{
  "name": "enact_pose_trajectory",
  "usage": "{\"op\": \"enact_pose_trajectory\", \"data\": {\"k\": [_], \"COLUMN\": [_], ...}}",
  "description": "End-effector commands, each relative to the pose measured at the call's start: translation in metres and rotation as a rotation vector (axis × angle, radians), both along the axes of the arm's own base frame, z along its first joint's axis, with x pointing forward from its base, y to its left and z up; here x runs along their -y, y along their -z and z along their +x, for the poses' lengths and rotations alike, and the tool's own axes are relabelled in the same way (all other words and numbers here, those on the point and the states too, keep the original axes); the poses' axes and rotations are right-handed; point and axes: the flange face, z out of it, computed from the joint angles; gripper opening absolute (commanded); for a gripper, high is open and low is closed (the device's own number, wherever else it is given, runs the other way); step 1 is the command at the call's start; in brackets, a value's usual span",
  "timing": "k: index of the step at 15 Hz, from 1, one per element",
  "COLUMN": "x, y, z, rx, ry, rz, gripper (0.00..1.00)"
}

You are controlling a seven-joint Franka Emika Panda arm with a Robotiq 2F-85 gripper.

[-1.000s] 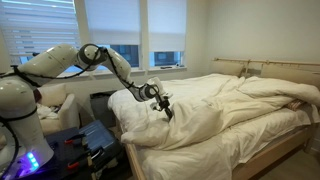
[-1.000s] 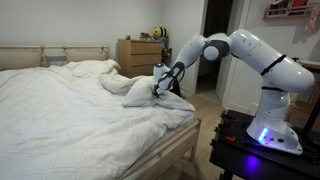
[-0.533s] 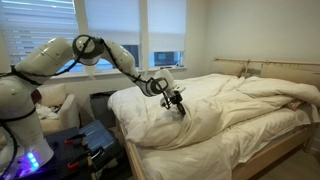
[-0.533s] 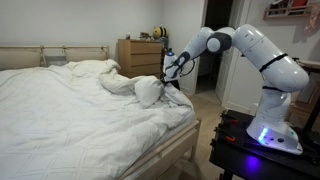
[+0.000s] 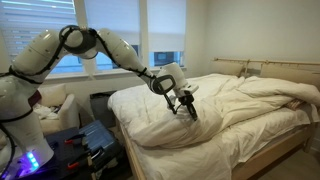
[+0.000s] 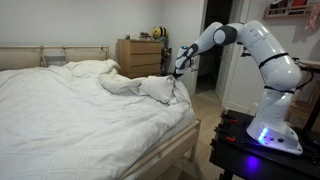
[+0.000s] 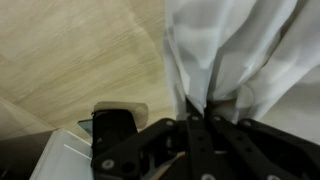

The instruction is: Spread the bed

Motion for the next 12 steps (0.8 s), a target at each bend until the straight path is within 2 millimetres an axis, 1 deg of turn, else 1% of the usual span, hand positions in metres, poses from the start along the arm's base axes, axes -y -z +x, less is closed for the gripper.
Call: {"op": "enact_pose_trajectory", "data": {"k": [1, 4, 6, 12], "x": [0.032, 0.062, 0.080, 0.116], "y": [-0.016, -0.013, -0.010, 0.004], "z": [-0.030, -0.050, -0.066, -0.120], "rx": [-0.006, -0.034, -0.086, -0.273], "ry": [0.004, 0.038, 0.060, 0.112], "rz": [0.030, 0.048, 0.073, 0.152], "gripper": [0.01, 0.01, 0.01, 0.01]}}
